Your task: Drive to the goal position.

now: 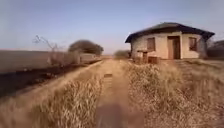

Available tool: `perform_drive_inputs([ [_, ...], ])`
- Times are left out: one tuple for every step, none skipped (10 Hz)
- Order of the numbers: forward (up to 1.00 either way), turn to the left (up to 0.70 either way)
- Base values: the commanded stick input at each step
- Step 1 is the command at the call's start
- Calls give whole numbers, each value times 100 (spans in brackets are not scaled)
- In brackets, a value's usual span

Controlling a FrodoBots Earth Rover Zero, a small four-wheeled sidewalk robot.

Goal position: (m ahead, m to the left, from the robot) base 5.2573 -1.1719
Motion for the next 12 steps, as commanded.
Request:
perform_drive_inputs([
  [70, 0],
  [70, 0],
  [70, 0],
  [70, 0],
  [70, 0],
  [70, 0],
  [70, 0],
  [70, 0],
  [70, 0],
  [70, 0],
  [70, 0],
  [70, 0],
])
